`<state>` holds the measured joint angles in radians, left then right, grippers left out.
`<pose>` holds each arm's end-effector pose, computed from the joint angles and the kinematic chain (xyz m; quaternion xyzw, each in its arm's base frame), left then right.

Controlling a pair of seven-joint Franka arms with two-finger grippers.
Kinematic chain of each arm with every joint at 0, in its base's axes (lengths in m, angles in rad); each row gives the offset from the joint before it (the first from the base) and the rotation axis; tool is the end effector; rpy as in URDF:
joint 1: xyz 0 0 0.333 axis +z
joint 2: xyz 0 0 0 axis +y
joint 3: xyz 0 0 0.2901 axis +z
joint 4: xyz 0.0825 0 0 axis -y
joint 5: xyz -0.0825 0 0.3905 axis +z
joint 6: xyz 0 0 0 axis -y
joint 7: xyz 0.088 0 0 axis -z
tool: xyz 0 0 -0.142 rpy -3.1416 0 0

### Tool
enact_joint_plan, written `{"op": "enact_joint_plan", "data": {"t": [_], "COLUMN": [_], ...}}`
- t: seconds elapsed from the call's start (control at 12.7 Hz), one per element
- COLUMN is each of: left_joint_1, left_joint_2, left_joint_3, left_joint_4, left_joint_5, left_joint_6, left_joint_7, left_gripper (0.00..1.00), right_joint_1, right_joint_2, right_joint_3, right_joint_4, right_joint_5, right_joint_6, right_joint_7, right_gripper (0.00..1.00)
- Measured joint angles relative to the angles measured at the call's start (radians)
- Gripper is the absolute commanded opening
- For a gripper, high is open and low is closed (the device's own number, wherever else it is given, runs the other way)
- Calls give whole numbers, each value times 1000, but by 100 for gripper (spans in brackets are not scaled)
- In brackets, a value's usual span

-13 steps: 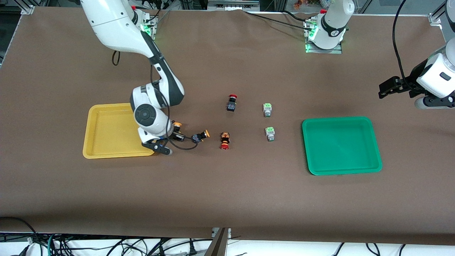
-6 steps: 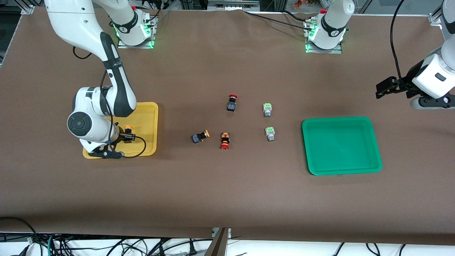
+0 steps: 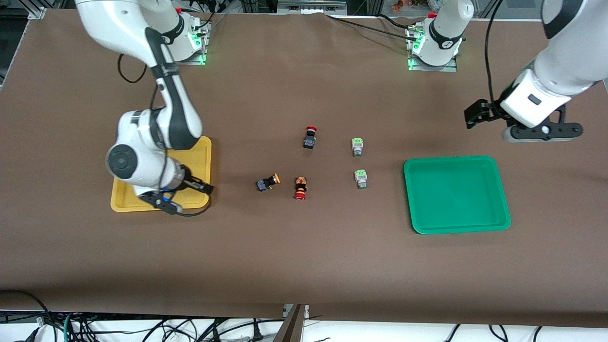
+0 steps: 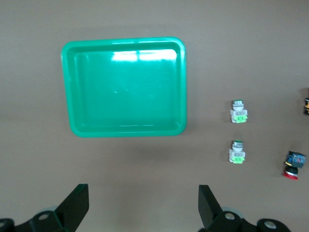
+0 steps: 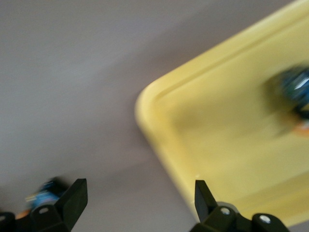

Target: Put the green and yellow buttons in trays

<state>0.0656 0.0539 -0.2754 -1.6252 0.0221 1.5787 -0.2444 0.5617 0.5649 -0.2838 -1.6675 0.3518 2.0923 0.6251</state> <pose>0.5569 -0.1125 0.5091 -0.9986 -0.0165 0.0471 0.0147 0.6196 0.2164 0.2191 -0.9642 0.2498 0.0795 0.0401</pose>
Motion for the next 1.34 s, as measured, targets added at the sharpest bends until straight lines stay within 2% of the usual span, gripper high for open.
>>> {"op": "enact_joint_plan", "data": {"t": [0.16, 0.39, 0.47, 0.55, 0.63, 0.71, 0.79, 0.87, 1.02, 1.1, 1.34], "left_joint_1": [2, -1, -1, -1, -1, -1, -3, -4, -6, -7, -7], "left_joint_2": [14, 45, 53, 57, 59, 61, 62, 63, 65, 67, 78], "left_joint_3": [-86, -223, -253, -282, -313, -347, -381, -412, -459, -474, -491], "left_joint_4": [-5, -48, -78, -115, -152, -193, -240, -295, -415, -473, -567], "left_joint_5": [-1, -1, -1, -1, -1, -1, -1, -1, -1, -1, -1], "left_joint_6": [0, 37, 77, 124, 177, 239, 313, 395, 561, 636, 718], "left_joint_7": [-66, -170, -196, -236, -288, -343, -389, -423, -461, -467, -472], "left_gripper": [100, 100, 100, 100, 100, 100, 100, 100, 100, 100, 100], "right_joint_1": [46, 87, 93, 97, 99, 101, 102, 101, 99, 98, 67], "right_joint_2": [47, 146, 173, 191, 202, 206, 206, 206, 198, 189, 122], "right_joint_3": [49, 88, 102, 116, 127, 133, 136, 135, 115, 80, -83], "right_joint_4": [33, 53, 55, 57, 59, 59, 59, 59, 64, 75, 96], "right_joint_5": [47, 67, 69, 69, 69, 69, 69, 69, 68, 67, 67], "right_joint_6": [38, 205, 249, 282, 299, 301, 301, 299, 247, 180, -62], "right_joint_7": [184, 327, 363, 400, 426, 435, 434, 421, 343, 270, -60], "right_gripper": [98, 97, 94, 87, 69, 33, 7, 0, 0, 0, 0]}}
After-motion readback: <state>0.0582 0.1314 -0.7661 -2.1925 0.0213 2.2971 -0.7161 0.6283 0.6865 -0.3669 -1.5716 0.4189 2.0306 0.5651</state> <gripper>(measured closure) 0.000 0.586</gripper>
